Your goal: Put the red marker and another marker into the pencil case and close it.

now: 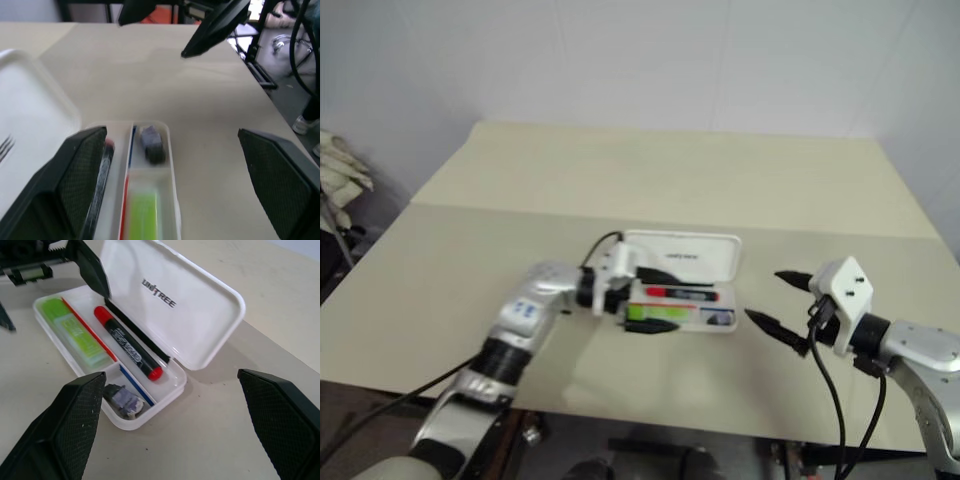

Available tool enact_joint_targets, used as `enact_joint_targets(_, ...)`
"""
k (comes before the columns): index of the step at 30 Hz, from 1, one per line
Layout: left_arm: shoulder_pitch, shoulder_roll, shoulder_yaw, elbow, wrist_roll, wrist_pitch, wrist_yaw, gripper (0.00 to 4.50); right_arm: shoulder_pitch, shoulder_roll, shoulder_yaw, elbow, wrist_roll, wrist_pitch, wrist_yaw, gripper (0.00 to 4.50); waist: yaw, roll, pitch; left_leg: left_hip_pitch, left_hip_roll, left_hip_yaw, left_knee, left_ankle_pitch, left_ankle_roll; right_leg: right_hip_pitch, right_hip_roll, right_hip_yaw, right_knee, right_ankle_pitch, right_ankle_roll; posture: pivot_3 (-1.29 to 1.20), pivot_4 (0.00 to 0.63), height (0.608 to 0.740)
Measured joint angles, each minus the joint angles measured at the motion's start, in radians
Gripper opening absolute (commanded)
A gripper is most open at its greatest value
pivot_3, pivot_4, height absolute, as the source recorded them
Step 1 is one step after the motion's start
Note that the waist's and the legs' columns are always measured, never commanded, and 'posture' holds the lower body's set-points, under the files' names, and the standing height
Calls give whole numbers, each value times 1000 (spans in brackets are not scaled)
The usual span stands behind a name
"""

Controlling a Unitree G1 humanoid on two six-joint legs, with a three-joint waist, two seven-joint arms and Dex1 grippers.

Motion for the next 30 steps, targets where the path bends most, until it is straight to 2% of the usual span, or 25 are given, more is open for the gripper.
enact_joint_targets(4,72,132,98,-92,-75,69,-7,4476,-67,0,16,6,27,-2,46,4500,-5,0,0,0,0,-1,1,0,-1,1,-1,-1,0,1,0,0,150,740)
enact_joint_targets(10,119,251,182,-95,-118,62,-45,4476,-115,0,53,-31,75,11,75,4500,-6,0,0,-1,0,-2,0,0,-1,0,-1,-2,-2,1,0,0,150,740)
enact_joint_targets(13,118,259,218,-44,-130,32,-40,3879,-119,0,70,-47,84,11,88,4500,-5,0,0,-1,0,-2,0,0,-1,0,-1,-2,-2,1,0,0,150,740)
enact_joint_targets(24,83,245,255,49,-154,-26,-25,91,-24,-1,55,-33,52,-20,105,4500,-7,-1,0,-1,0,-1,0,0,-1,0,-1,-2,-1,1,0,0,150,740)
enact_joint_targets(30,55,243,252,88,-155,-48,-33,35,54,-1,-2,7,24,-72,108,4500,-8,-1,0,-1,0,-1,0,0,-1,0,-1,-2,-1,1,-1,0,150,740)
